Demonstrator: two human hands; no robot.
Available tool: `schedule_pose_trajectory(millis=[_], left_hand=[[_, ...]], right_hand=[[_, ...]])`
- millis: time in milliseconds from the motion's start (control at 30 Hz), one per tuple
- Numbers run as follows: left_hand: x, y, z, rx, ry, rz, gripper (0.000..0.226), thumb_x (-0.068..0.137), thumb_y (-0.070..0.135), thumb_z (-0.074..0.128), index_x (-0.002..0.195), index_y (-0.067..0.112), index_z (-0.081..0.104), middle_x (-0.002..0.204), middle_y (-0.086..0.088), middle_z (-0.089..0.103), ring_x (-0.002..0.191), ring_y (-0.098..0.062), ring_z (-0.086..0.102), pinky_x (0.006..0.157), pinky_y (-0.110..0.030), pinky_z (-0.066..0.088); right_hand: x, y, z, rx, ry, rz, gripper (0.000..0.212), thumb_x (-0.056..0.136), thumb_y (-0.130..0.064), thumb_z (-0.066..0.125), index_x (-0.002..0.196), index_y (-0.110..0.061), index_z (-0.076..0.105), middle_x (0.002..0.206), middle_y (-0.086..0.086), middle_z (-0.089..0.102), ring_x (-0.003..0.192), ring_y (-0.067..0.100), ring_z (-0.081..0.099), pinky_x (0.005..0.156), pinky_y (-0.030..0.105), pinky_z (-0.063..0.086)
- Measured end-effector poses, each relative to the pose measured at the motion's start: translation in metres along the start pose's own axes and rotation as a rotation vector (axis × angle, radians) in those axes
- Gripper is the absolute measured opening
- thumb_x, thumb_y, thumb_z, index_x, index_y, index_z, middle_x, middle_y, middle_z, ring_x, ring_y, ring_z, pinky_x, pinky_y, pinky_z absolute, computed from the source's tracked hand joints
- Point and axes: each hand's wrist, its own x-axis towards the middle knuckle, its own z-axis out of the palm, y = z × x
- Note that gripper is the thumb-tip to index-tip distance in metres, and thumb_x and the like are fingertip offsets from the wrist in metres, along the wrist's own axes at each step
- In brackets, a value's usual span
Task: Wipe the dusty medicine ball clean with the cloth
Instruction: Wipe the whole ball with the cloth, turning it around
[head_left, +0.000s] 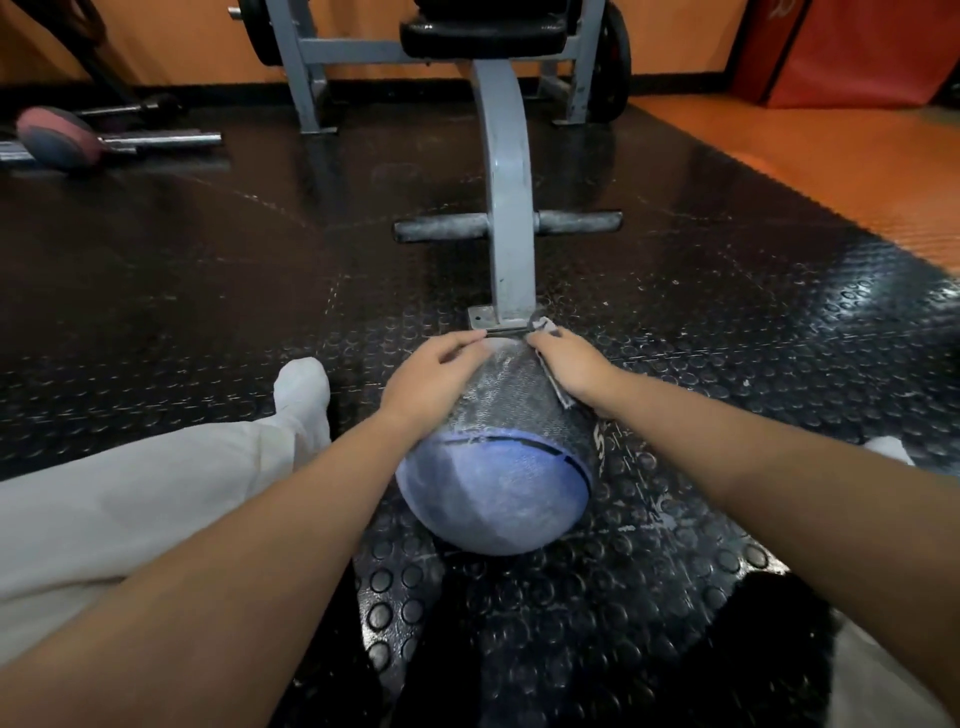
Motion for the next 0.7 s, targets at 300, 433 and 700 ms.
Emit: schedule_pose_trajectory(millis=[300,433,700], left_hand=[[0.011,0.03,0.026,0.203,0.232,-0.133,0.028,0.094,0.033,0.041,0.097,0.029,0.068,0.093,0.005,0.069,0.086,-0.021,0.063,0.069,-0.03,0.042],[0.011,0.035,0.031,0.271,0.172,-0.062,0.034,0.101,0.026,0.032,0.078,0.022,0.056,0.096,-0.002,0.064,0.087,-0.023,0.055,0.07,-0.033,0.034],[-0.012,0.025,0.035,0.261,0.215,0.099,0.035,0.1,0.039,0.041,0.126,0.029,0.061,0.131,0.009,0.059,0.119,-0.016,0.053,0.096,-0.032,0.04]], right_hand=[[-0.034,-0.02,0.027,-0.417,0.387,-0.016,0.044,0.1,-0.041,0.029,0.136,-0.02,0.044,0.142,0.01,0.043,0.129,0.034,0.036,0.103,0.049,0.027],[-0.054,-0.013,0.033,-0.526,0.457,-0.213,0.038,0.098,-0.037,0.036,0.132,-0.025,0.049,0.139,0.004,0.046,0.131,0.028,0.033,0.105,0.048,0.026],[0.007,-0.011,-0.008,-0.088,0.009,-0.065,0.031,0.099,-0.033,0.038,0.106,-0.012,0.06,0.109,0.011,0.06,0.099,0.026,0.056,0.073,0.029,0.041]])
